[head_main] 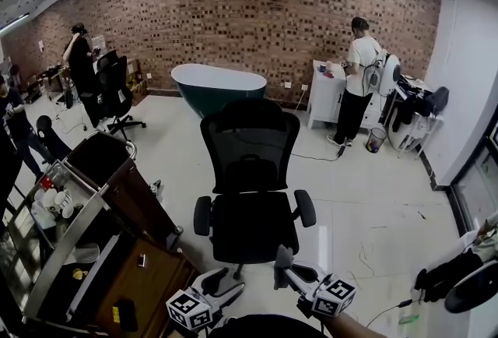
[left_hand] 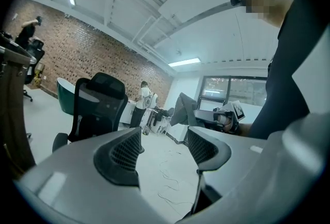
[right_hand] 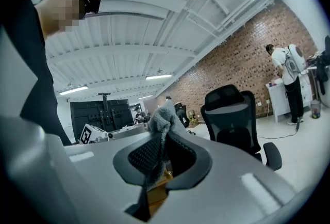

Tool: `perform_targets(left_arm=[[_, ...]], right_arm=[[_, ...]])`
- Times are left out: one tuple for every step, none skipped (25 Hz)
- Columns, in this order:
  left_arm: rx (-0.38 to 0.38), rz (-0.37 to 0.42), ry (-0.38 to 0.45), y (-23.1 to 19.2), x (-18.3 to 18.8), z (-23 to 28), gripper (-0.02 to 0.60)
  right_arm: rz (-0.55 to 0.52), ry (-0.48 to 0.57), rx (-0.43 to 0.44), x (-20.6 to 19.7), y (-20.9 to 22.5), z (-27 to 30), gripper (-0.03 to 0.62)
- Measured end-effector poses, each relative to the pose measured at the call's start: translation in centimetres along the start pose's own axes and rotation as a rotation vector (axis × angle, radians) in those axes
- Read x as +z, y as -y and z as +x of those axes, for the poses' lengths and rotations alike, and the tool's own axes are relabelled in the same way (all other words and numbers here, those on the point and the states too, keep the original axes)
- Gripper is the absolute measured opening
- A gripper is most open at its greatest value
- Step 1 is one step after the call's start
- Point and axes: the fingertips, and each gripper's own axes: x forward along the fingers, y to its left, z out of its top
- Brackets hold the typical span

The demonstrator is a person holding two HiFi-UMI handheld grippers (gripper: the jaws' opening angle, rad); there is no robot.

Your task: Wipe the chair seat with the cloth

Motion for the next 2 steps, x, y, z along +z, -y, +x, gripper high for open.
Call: perform_targets(left_arm=[[0.002, 0.002, 0.003, 0.03, 0.11, 0.09, 0.308], [0.003, 0.005, 0.006, 0.05, 0.18, 0.19, 0.308]], right_arm=[[-0.001, 0.003, 0.002, 0.14, 0.08, -0.03, 0.034], [-0.002, 0.005, 0.004, 0.28, 0.17, -0.06, 0.034]])
